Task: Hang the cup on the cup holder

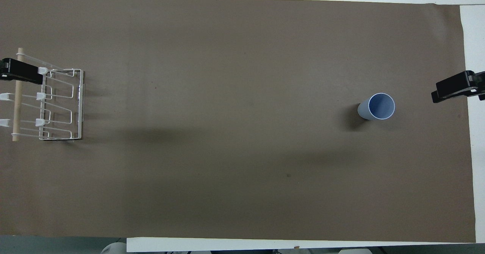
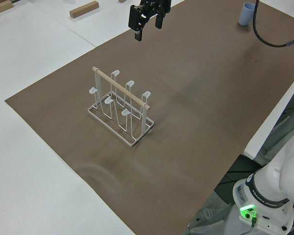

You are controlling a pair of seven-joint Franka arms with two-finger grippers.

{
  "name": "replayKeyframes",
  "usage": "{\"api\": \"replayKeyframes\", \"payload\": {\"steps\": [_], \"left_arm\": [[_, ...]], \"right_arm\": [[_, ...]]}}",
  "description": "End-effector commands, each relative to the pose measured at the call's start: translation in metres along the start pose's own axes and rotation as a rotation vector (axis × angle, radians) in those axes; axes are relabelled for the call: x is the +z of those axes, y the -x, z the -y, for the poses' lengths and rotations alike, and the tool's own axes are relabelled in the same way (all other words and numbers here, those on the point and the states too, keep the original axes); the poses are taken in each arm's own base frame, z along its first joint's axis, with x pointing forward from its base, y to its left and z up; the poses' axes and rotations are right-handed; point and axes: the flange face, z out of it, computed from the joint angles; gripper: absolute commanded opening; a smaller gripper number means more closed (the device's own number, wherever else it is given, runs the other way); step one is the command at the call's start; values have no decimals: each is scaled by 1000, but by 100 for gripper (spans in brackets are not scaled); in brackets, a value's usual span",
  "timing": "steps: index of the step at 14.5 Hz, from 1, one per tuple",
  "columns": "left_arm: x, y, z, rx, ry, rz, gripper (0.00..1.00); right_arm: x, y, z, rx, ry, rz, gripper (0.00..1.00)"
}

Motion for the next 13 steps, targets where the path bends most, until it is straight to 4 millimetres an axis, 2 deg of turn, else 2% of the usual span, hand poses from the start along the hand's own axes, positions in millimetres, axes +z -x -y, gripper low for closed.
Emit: {"api": "replayKeyframes", "payload": {"steps": [1, 5, 7, 8, 11, 13], "left_arm": [[-7, 6, -4, 1, 5, 3, 100], [-7, 6, -4, 1, 5, 3, 100], [-9, 8, -3, -2, 4, 0, 100], [-9, 9, -2, -3, 4, 0, 100], [-8, 12, 3, -12, 4, 10, 100], [-8, 13, 3, -12, 5, 15, 100]], "right_arm": [[0, 2, -2, 22, -1, -14, 100], [2, -3, -1, 24, 7, -45, 100], [22, -7, -1, 15, 28, -83, 100], [42, -17, -8, 22, 20, -106, 100], [108, -53, -9, 12, 18, -124, 100], [151, -59, -8, -95, 22, -108, 100]]}}
